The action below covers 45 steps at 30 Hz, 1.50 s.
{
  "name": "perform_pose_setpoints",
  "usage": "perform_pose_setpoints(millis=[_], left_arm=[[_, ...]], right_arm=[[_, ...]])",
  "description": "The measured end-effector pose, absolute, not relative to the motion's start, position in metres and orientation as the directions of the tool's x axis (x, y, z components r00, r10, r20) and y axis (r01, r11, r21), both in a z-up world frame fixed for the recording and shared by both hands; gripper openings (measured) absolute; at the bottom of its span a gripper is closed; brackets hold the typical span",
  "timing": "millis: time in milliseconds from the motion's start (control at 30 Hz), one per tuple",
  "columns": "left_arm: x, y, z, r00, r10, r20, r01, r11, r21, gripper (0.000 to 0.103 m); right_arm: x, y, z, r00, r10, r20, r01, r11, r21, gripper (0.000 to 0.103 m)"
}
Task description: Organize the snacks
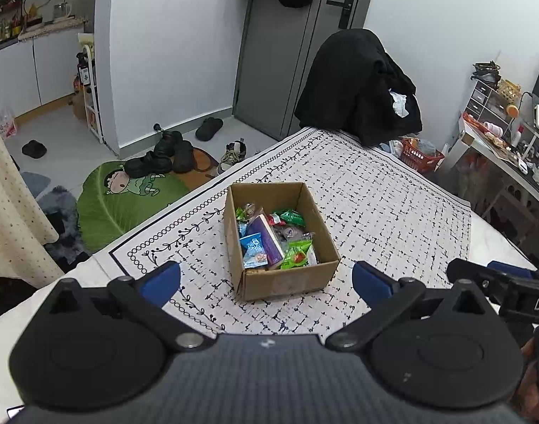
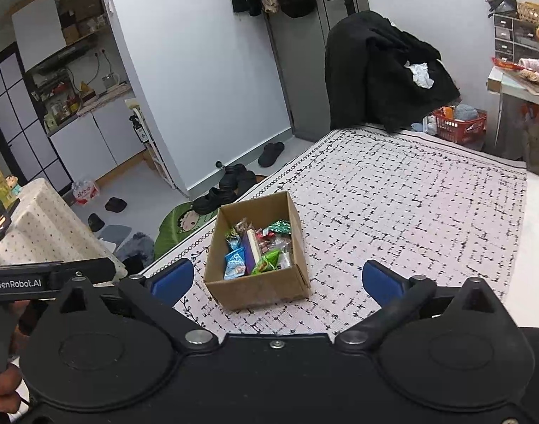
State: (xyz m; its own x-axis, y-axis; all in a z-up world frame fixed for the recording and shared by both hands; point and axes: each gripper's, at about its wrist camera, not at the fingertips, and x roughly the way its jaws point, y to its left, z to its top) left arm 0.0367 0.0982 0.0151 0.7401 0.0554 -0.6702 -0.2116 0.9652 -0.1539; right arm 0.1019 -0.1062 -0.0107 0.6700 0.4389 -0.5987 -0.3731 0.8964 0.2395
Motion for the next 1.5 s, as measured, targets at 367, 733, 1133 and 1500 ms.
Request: perform_pose_setpoints(millis=[367,733,1133,1500], left_arm=[[0.010,0.092,0.023,0.763,0.076,-0.642,-0.179,0.979,-0.097,0.103],[0.000,0.091,0.031,0.779,0.077,-0.623,-0.170,0.981,-0.091,0.103],[0.001,0.087,0.032,0.777,0.066,-0.626,-0.160,0.983,-0.094,0.103],[0.005,0.084,0.029,0.774,0.063,-0.629,-0.157,0.983,-0.094,0.103]], right_arm=[[0.082,-0.126,-0.005,0.704,0.413,-0.578,-0.337,0.910,0.239,0.103],[0.073,-0.127,0.004,0.715,0.410,-0.566,-0.348,0.911,0.221,0.103],[0.073,-0.129,0.002,0.718,0.402,-0.569,-0.340,0.915,0.218,0.103],[0.075,-0.132,-0.001,0.714,0.397,-0.577,-0.331,0.917,0.222,0.103]])
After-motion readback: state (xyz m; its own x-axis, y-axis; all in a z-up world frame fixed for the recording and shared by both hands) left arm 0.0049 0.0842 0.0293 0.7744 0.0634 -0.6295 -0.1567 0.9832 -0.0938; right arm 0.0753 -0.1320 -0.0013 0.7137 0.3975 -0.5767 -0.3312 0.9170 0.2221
